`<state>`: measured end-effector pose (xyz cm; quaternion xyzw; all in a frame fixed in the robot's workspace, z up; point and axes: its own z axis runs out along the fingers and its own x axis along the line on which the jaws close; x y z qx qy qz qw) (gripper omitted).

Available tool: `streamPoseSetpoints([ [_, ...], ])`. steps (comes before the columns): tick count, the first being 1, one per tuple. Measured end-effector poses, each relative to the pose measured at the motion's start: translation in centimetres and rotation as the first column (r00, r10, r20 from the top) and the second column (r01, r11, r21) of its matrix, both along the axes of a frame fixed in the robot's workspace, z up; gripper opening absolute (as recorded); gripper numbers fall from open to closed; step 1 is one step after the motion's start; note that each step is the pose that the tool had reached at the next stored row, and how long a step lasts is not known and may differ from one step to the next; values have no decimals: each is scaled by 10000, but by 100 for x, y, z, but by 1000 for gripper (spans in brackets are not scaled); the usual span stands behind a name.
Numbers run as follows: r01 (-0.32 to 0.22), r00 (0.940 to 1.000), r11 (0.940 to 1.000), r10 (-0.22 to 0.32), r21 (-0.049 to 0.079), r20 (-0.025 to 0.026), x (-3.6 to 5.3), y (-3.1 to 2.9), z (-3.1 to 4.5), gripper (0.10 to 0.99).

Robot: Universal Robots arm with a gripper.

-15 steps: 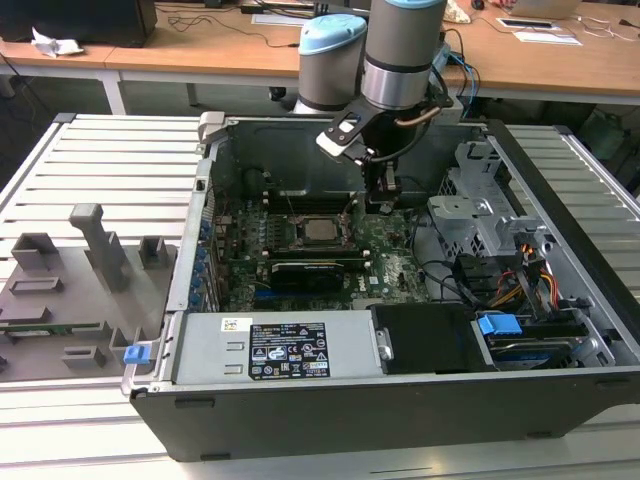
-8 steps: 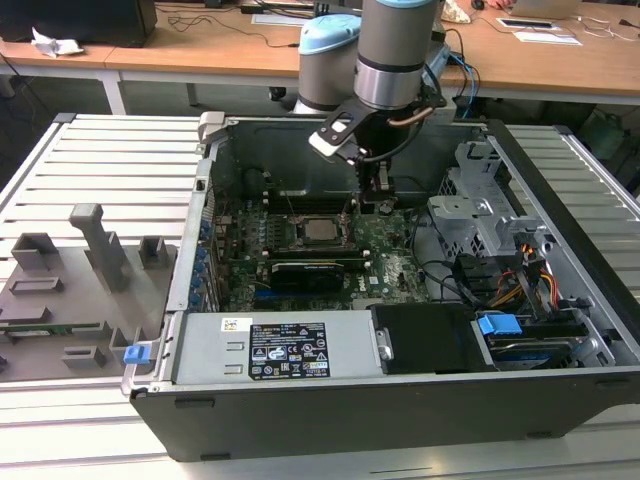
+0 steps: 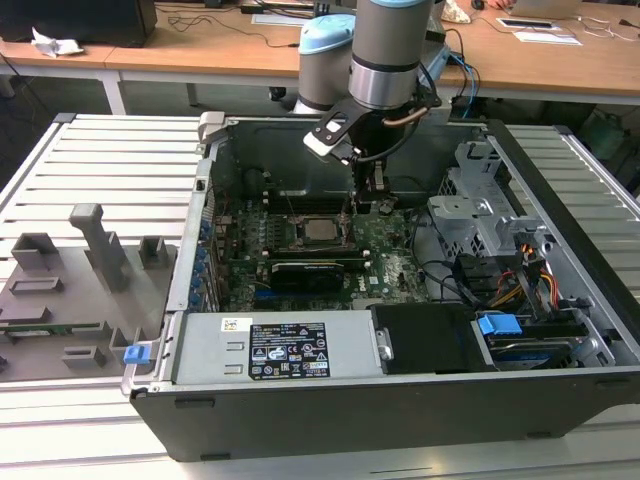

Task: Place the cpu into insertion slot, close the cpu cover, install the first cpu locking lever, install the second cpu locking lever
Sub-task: 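Close the cpu cover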

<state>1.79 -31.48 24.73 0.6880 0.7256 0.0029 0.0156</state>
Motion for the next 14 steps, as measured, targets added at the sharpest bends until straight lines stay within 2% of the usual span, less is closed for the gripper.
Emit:
streamPoseSetpoints([
  [14,-1,10000,10000,1,1,1,-270,0,-31,106],
])
